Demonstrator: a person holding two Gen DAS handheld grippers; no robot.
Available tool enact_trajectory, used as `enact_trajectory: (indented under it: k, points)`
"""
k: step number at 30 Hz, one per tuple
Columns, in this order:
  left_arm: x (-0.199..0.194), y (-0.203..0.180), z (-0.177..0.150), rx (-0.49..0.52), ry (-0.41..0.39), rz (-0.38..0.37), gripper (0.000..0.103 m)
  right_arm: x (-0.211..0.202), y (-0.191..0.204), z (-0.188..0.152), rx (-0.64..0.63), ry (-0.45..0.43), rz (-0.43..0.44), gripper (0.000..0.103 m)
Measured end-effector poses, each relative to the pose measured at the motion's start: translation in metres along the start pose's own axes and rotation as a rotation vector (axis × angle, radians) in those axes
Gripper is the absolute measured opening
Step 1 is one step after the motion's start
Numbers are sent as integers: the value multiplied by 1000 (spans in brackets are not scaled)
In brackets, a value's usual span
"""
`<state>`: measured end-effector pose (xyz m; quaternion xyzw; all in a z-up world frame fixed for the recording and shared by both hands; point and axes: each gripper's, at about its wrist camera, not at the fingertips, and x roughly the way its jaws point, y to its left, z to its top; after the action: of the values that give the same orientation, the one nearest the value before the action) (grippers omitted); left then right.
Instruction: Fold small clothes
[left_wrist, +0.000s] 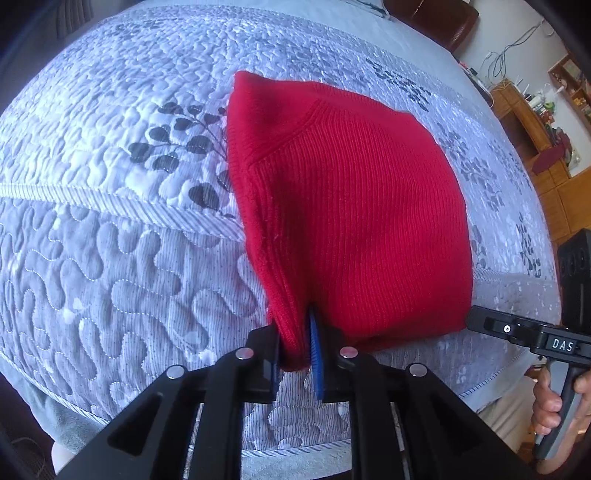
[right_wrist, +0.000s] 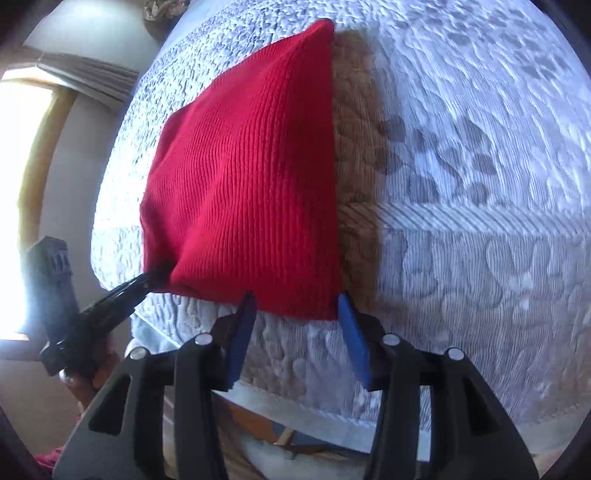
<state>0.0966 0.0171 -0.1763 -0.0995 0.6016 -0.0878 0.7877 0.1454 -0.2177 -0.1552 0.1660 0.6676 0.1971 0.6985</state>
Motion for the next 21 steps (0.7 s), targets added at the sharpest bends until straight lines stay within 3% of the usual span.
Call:
enact_trajectory:
  k: [2,5,7,14,18,21]
  points:
    - [0,1,0,-3,2,0,14,7,3,3,-26,8,-30,51]
    - [2,2,1,-6,9,2,15,16,8,4,-74,8,-81,27]
    - [2,2,2,-5,13,3,16,12,6,4,-81,7,-57,16]
    - [-3,1,4,29,16,-8,17,-39,-16,4,-47,-22,152,11]
    - [2,2,-1,54,24,1,18,-22,-28,1,-31,15,116,11]
    - [9,-1,-5,97,14,37,22,-1,-25,-4,-67,26,18,11]
